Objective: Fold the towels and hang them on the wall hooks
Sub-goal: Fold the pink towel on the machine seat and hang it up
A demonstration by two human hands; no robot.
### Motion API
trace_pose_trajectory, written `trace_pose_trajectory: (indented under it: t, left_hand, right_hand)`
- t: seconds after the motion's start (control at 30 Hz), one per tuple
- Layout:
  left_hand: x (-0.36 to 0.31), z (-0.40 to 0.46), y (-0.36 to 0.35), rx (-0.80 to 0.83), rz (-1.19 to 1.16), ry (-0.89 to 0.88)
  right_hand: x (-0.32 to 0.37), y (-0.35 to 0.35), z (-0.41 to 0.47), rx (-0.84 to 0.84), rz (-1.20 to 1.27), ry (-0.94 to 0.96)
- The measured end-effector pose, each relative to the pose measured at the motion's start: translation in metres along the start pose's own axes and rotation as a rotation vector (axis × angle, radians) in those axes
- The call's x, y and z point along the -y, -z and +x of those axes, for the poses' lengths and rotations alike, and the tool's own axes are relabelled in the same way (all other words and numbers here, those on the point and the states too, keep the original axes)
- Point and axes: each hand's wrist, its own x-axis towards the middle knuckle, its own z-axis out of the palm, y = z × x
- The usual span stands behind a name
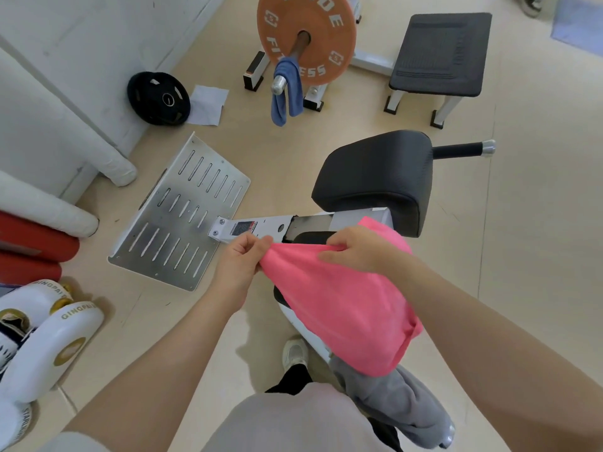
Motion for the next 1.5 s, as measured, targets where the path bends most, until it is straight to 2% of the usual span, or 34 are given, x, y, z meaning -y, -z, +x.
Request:
trace_pose_trajectory:
  t: [0.37, 0.53, 0.63, 0.77, 0.87, 0.97, 1.1, 1.27, 1.37, 1.5]
  left_hand:
    - [-0.008, -0.058, -0.041, -0.054, -0.225, 0.009]
    - [0.003, -0.113, -0.079, 0.084, -0.141, 0.091]
    - [0.016, -0.148, -0.098, 0.157, -0.205, 0.136]
    - [0.032, -0.185, -0.117, 0.218, -0.25, 0.168]
    - [0.038, -0.199, -0.126, 0.273, -0.31, 0.083]
    - [0.029, -0.198, -0.13, 0.162, -0.335, 0.03]
    - [0.02, -0.174, -0.118, -0.05, -0.438, 0.008]
    - [0.022, -0.124, -0.077, -0.281, -0.409, 0.025]
    - [0.038, -0.081, -0.055, -0.326, -0.376, -0.005]
    - [0.081, -0.06, -0.054, -0.362, -0.199, 0.17]
  right_hand:
    - [-0.077, 0.042, -0.07, -0.182, -0.334, -0.159]
    - [-0.109, 0.046, -0.105, -0.577, -0.433, -0.148]
    - [-0.131, 0.057, -0.126, -0.639, -0.193, -0.126]
    - [-0.141, 0.062, -0.168, -0.525, 0.552, 0.037]
    - [-0.14, 0.058, -0.177, -0.522, 0.795, 0.033]
    - [-0.124, 0.054, -0.165, -0.561, 0.868, -0.06]
    - [-0.095, 0.051, -0.142, -0.592, 0.852, -0.056]
    - [-0.067, 0.055, -0.082, -0.648, 0.843, -0.08]
    - [-0.057, 0.053, -0.04, -0.655, 0.714, -0.064]
    - [-0.073, 0.028, -0.016, -0.553, 0.528, -0.133]
